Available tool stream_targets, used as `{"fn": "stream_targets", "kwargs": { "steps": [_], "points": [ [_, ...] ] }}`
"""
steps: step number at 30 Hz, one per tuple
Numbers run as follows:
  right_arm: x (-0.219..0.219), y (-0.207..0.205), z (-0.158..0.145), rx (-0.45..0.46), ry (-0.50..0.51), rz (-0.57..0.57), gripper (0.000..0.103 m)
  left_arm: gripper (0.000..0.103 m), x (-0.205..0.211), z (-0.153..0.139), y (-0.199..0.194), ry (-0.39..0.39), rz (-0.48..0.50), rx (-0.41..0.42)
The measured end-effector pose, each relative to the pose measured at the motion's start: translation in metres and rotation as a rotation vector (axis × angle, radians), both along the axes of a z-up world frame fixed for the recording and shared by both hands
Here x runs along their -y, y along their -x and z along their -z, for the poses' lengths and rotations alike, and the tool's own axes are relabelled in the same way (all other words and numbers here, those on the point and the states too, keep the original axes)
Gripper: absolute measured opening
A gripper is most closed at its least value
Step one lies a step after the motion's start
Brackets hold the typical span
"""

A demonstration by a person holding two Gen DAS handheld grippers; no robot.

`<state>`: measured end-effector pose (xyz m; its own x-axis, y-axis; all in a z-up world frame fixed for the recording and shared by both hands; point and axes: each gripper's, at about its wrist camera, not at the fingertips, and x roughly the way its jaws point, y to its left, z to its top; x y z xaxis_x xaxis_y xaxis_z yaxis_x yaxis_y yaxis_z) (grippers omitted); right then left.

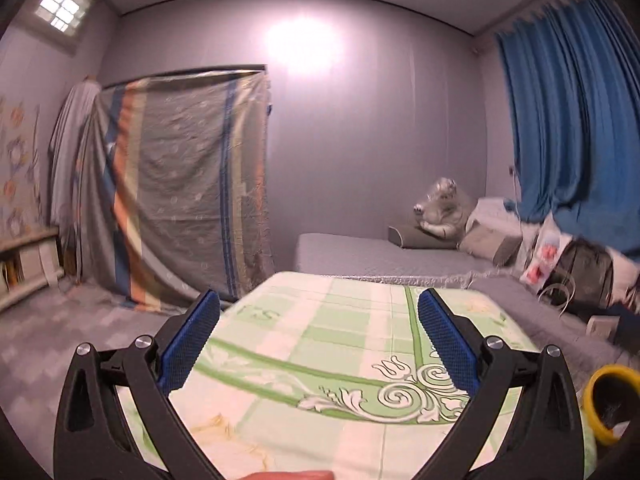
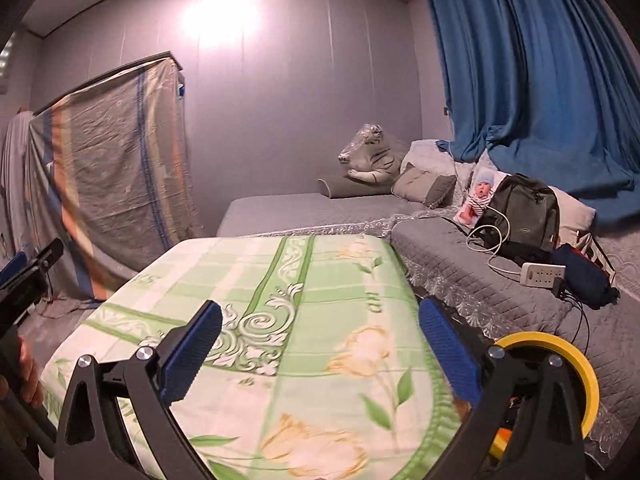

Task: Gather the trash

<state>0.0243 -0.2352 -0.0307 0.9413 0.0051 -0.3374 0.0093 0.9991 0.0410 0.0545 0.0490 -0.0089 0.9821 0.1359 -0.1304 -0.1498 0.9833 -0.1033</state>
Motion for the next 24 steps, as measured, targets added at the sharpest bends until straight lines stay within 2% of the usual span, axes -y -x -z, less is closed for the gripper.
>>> {"fn": "stream_targets", "kwargs": {
  "steps": [2, 7, 11, 15, 24],
  "points": [
    [-0.008, 0.003, 0.006, -0.005, -0.001, 0.002, 0.095, 0.095, -0.004, 0.006, 0.01, 0.033, 0.002, -0.001],
    [-0.015, 0.012, 0.015, 0.02, 0.014, 0.057, 0.095, 0.095, 0.005, 0.014, 0.017, 0.021, -0.016, -0.041],
    [-0.019, 0.021, 0.023, 0.038, 0.019, 0.086, 0.095, 0.095, 0.011, 0.02, 0.03, 0.028, -0.018, -0.025],
    [-0.025, 0.026, 0.031, 0.045, 0.052, 0.098, 0.095, 0.095, 0.021, 0.026, 0.032, 0.001, 0.019, -0.037],
    [-0.025, 0.024, 0.036, 0.046, 0.05, 0.107, 0.095, 0.095, 0.03, 0.031, 0.037, 0.0, 0.057, -0.03]
  ]
}}
